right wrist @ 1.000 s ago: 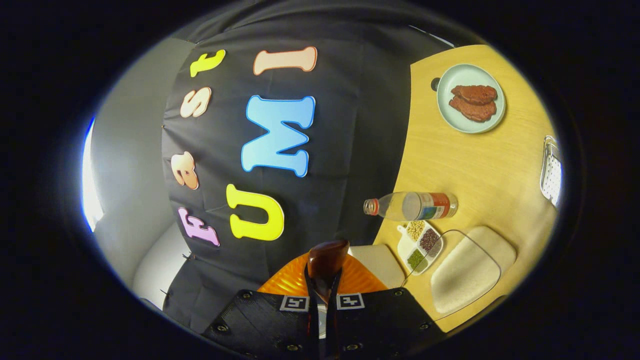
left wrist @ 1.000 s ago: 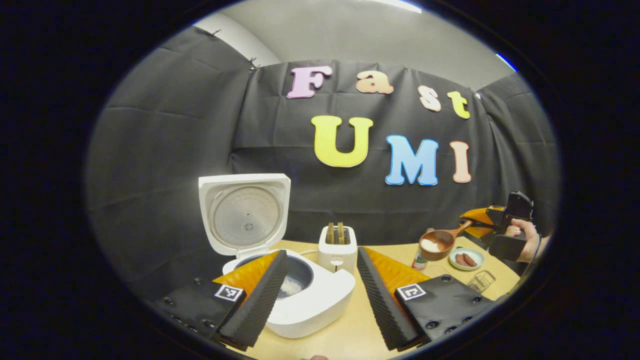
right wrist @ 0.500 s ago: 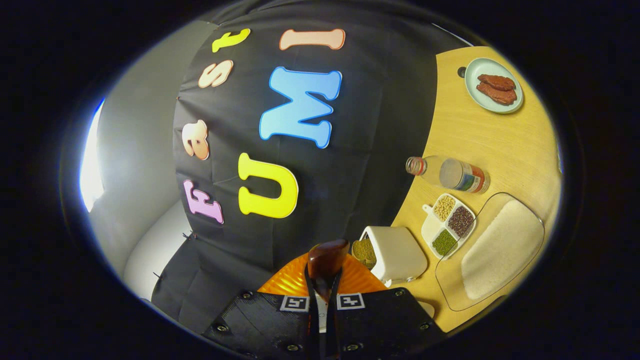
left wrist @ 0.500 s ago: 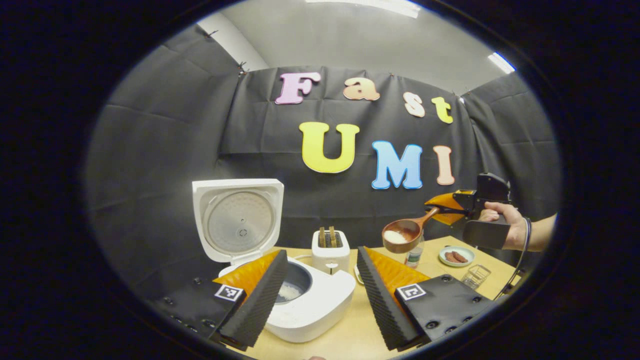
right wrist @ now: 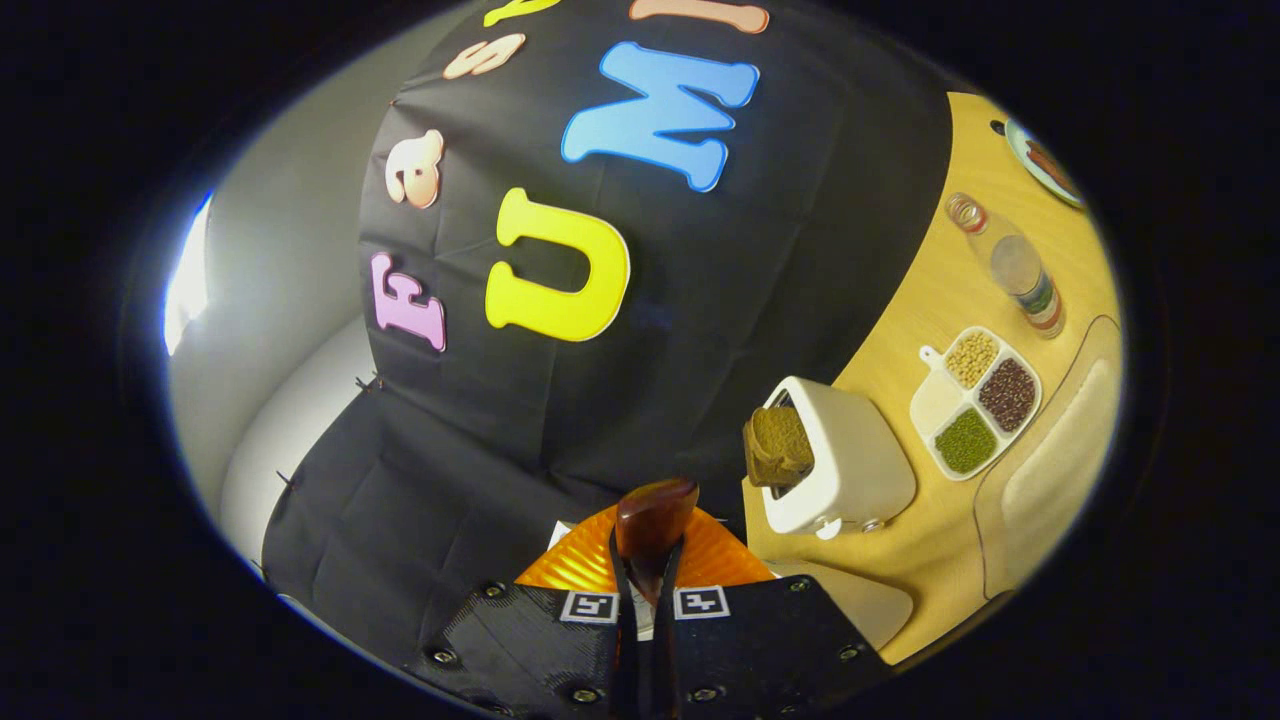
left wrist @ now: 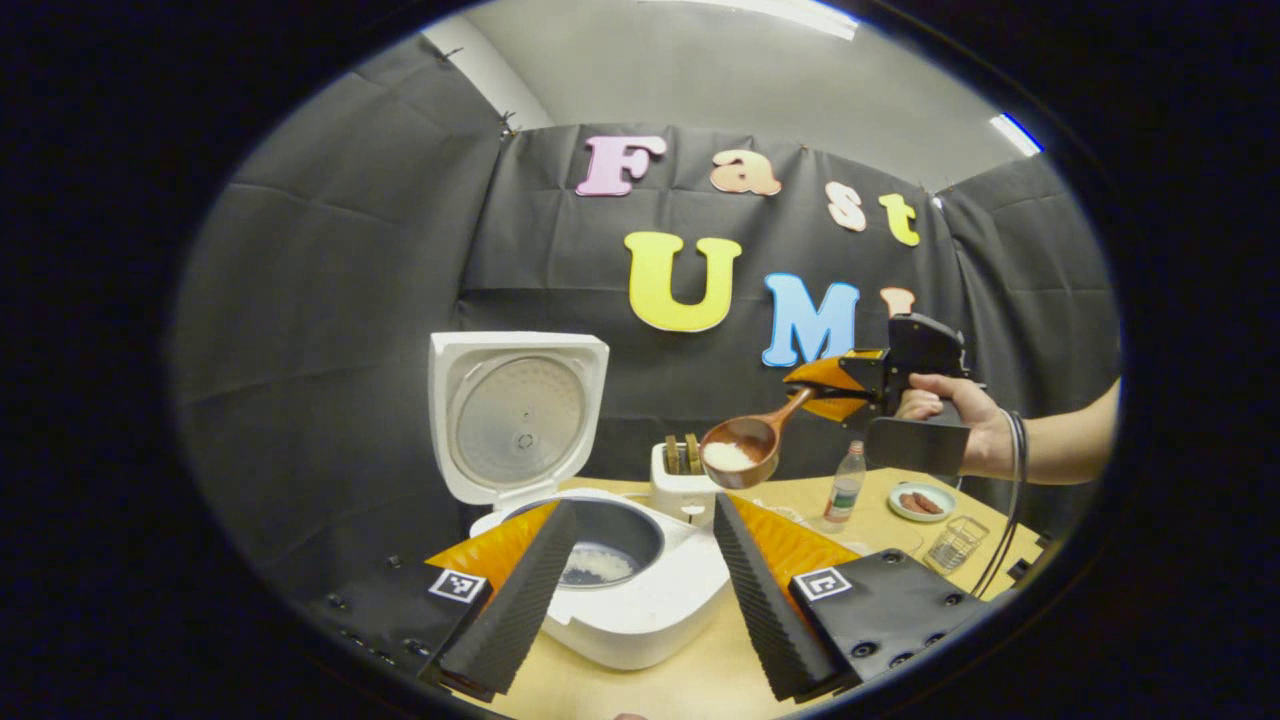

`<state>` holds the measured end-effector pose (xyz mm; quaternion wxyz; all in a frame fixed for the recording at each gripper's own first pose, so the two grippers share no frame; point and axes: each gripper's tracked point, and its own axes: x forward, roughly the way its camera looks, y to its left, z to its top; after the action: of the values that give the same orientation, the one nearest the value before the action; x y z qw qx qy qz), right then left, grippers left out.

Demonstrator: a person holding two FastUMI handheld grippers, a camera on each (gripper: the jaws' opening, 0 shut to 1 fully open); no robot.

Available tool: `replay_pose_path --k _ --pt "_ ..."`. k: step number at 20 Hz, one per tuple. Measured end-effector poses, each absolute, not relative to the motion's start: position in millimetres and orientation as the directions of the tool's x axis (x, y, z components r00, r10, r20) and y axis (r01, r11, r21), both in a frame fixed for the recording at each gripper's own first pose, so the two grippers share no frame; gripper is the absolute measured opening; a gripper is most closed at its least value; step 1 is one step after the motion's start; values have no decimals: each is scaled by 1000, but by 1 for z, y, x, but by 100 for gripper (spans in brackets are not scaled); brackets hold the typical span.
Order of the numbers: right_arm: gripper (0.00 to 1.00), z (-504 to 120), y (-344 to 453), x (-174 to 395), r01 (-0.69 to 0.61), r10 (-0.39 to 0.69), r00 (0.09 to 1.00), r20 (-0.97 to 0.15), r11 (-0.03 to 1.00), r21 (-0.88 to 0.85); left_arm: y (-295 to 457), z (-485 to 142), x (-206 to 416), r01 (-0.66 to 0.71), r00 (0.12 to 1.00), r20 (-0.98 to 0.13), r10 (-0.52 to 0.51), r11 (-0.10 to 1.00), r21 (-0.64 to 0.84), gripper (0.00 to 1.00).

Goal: Close the left gripper, press the button to open the rice cooker; take a wooden spoon from the chopstick holder with the right hand, scoop a spoonful of rice and pour it into the rice cooker, then put the wooden spoon back into the chopstick holder.

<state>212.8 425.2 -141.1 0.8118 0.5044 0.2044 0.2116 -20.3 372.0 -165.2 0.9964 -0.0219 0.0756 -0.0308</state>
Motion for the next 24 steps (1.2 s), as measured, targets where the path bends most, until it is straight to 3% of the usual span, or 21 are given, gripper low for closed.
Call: replay_pose_path --k 10,16,19,24 --pt "6 -197 529 250 -246 607 752 -258 622 744 389 -182 -46 10 984 -177 -22 998 -67 96" --pt "6 -223 579 245 -395 586 729 -354 783 481 399 -187 -56 -29 980 -196 18 998 -53 96" --pt "6 -224 602 240 -488 580 733 -355 812 320 400 -197 -64 -46 976 -215 32 997 -58 96" --pt "6 -212 636 222 -613 630 703 -331 772 167 400 -203 -73 -63 973 -227 45 996 -71 96"
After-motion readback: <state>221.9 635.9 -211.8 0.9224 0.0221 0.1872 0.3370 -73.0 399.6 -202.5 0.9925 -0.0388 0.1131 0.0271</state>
